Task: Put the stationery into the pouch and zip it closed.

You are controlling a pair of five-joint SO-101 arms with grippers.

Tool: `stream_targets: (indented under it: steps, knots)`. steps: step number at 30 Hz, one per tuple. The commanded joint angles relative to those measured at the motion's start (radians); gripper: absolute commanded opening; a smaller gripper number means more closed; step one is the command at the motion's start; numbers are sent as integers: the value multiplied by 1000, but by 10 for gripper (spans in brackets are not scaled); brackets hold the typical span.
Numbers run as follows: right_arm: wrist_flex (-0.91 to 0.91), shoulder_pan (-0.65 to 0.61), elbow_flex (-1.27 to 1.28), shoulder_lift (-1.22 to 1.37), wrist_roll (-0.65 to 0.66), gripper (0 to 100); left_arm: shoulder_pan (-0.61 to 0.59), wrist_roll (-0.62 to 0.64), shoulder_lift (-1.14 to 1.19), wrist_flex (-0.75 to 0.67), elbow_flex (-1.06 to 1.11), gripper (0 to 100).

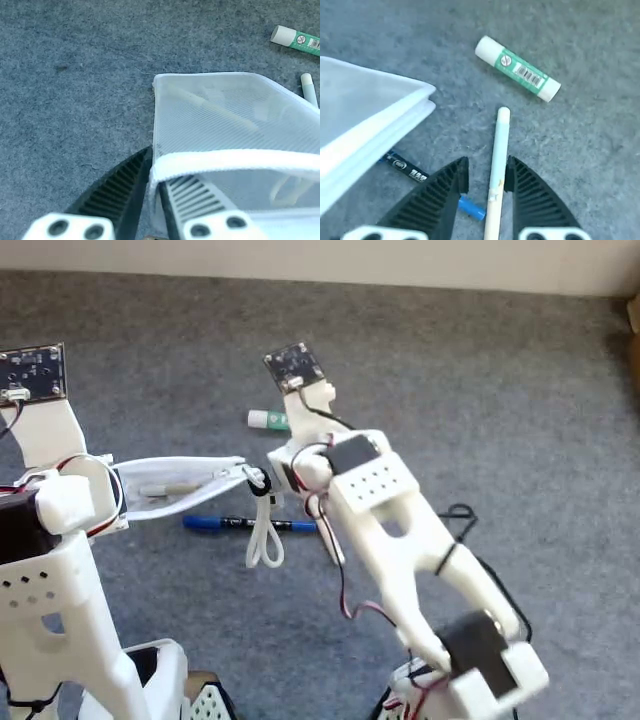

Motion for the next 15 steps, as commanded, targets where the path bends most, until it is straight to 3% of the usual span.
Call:
stream_targets:
  steps: [1, 15]
  knots:
    - [2, 38, -122, 71, 3, 117, 15, 3, 12, 0, 13, 8]
    - [4, 41, -321, 375, 3, 117, 15, 2, 12, 0, 30, 8]
